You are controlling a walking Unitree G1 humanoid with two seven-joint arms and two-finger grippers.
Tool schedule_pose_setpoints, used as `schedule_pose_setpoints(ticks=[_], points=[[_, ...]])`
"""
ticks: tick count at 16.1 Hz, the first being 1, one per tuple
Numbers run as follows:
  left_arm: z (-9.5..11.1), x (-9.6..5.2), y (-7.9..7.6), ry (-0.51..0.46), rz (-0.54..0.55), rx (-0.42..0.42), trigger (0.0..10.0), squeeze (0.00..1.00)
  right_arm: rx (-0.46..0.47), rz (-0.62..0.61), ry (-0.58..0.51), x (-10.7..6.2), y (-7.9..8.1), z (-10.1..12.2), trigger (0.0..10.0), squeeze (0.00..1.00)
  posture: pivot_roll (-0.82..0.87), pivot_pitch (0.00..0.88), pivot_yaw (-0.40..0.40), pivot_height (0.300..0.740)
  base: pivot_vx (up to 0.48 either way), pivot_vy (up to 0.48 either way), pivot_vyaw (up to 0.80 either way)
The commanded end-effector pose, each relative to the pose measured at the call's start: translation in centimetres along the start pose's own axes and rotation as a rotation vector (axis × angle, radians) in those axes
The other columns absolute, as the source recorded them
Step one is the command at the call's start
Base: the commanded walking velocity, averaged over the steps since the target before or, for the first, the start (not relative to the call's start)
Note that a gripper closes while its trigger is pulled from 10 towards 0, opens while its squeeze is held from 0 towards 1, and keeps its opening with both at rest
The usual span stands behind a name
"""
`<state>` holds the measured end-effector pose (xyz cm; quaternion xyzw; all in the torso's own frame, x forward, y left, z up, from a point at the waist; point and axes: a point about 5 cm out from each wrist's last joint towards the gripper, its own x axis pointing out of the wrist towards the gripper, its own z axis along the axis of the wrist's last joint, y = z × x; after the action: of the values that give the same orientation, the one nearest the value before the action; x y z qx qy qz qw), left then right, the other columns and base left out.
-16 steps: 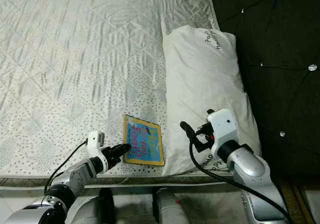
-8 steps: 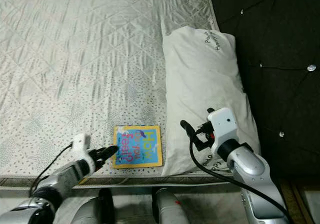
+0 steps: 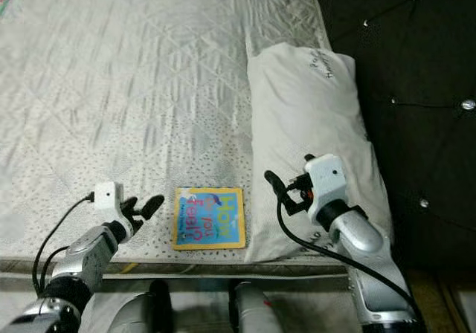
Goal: Clean up the room
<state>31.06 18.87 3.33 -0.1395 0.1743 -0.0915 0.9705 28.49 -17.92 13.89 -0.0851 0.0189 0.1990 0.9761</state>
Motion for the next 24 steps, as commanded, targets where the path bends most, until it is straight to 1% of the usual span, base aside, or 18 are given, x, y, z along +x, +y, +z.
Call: schedule_pose_setpoints(ticks=[1, 2, 3, 4, 5, 6, 7, 9, 10, 11, 12, 13, 14, 15, 17, 18, 21, 24], points=[[-1.2, -0.8, -0.2, 0.016, 0.011, 0.021, 10.0, 1.0, 0.01, -0.008, 0.015, 0.0, 0.2, -0.7, 10.0, 0.0, -0.22, 0.225, -0.038, 0.74, 0.0, 0.0, 0.0], [-1.0, -1.2, -0.4, -0.003, 0.012, 0.032, 10.0, 1.0, 0.016, -0.008, 0.012, 0.2, 0.3, -0.8, 10.0, 0.0, -0.22, 0.222, -0.036, 0.74, 0.0, 0.0, 0.0], [-0.7, -2.6, -1.0, -0.047, 0.026, 0.082, 10.0, 1.0, 0.03, -0.004, 0.001, 0.8, 0.8, -1.0, 10.0, 0.0, -0.19, 0.202, -0.029, 0.74, 0.0, 0.0, 0.0], [-0.6, -3.0, -1.2, -0.054, 0.022, 0.11, 10.0, 1.0, 0.032, -0.004, -0.002, 1.0, 0.9, -1.0, 10.0, 0.0, -0.18, 0.199, -0.03, 0.74, 0.0, 0.0, 0.0], [-0.4, -4.3, -2.0, -0.057, -0.03, 0.232, 10.0, 1.0, 0.042, -0.005, -0.008, 1.6, 1.1, -1.1, 10.0, 0.0, -0.15, 0.184, -0.028, 0.74, 0.0, 0.0, 0.0], [-0.2, -4.9, -2.0, -0.054, -0.039, 0.258, 10.0, 1.0, 0.045, -0.001, -0.01, 1.7, 1.3, -1.2, 10.0, 0.0, -0.15, 0.177, -0.026, 0.74, 0.0, 0.0, 0.0], [0.0, -5.2, -2.1, -0.056, -0.047, 0.266, 10.0, 1.0, 0.045, 0.0, -0.01, 1.8, 1.3, -1.2, 10.0, 0.0, -0.14, 0.167, -0.023, 0.74, 0.0, 0.0, 0.0], [0.7, -6.4, -2.2, -0.064, -0.049, 0.333, 10.0, 1.0, 0.055, 0.003, -0.001, 2.4, 1.7, -1.6, 10.0, 0.0, -0.09, 0.141, -0.028, 0.74, 0.0, 0.0, 0.0], [0.8, -7.0, -2.4, -0.052, -0.062, 0.381, 10.0, 1.0, 0.044, 0.001, 0.026, 2.5, 1.8, -2.1, 10.0, 0.0, -0.08, 0.131, -0.032, 0.74, 0.0, 0.0, 0.0], [0.9, -7.5, -2.9, -0.049, -0.077, 0.403, 10.0, 1.0, 0.059, 0.014, 0.055, 2.4, 2.0, -2.6, 10.0, 0.0, -0.07, 0.121, -0.039, 0.74, 0.0, 0.0, 0.0], [1.3, -8.1, -3.7, -0.083, -0.097, 0.433, 10.0, 1.0, 0.06, 0.045, 0.089, 1.8, 2.2, -3.3, 10.0, 0.0, -0.05, 0.103, -0.042, 0.74, 0.0, 0.0, 0.0], [1.5, -8.0, -4.5, -0.122, -0.099, 0.386, 10.0, 1.0, 0.053, 0.043, 0.112, 1.3, 1.9, -3.9, 10.0, 0.0, -0.06, 0.083, -0.043, 0.74, 0.0, 0.0, 0.0], [1.6, -8.0, -4.7, -0.13, -0.098, 0.371, 10.0, 1.0, 0.051, 0.041, 0.117, 1.3, 1.9, -4.0, 10.0, 0.0, -0.06, 0.083, -0.043, 0.74, 0.0, 0.0, 0.0], [1.5, -8.0, -5.1, -0.151, -0.065, 0.362, 10.0, 1.0, 0.035, 0.033, 0.139, 1.2, 1.7, -4.5, 10.0, 0.0, -0.07, 0.054, -0.039, 0.74, 0.0, 0.0, 0.0], [1.4, -8.2, -5.6, -0.169, -0.034, 0.302, 10.0, 1.0, 0.026, 0.037, 0.166, 0.9, 1.6, -4.8, 10.0, 0.0, -0.08, 0.033, -0.035, 0.74, 0.0, 0.0, 0.0], [1.3, -8.4, -5.5, -0.171, -0.013, 0.277, 10.0, 1.0, 0.026, 0.043, 0.185, 0.6, 1.7, -5.2, 10.0, 0.0, -0.08, 0.02, -0.034, 0.74, 0.0, 0.0, 0.0], [1.1, -8.8, -4.4, -0.167, 0.064, 0.264, 10.0, 1.0, 0.03, 0.047, 0.218, -0.3, 1.6, -5.9, 10.0, 0.0, -0.07, 0.009, -0.03, 0.74, 0.0, 0.0, 0.0], [0.5, -8.9, -4.7, -0.151, 0.069, 0.273, 10.0, 1.0, 0.048, 0.038, 0.233, -0.3, 2.0, -6.5, 10.0, 0.0, -0.07, 0.0, -0.023, 0.74, 0.0, 0.0, 0.0]])
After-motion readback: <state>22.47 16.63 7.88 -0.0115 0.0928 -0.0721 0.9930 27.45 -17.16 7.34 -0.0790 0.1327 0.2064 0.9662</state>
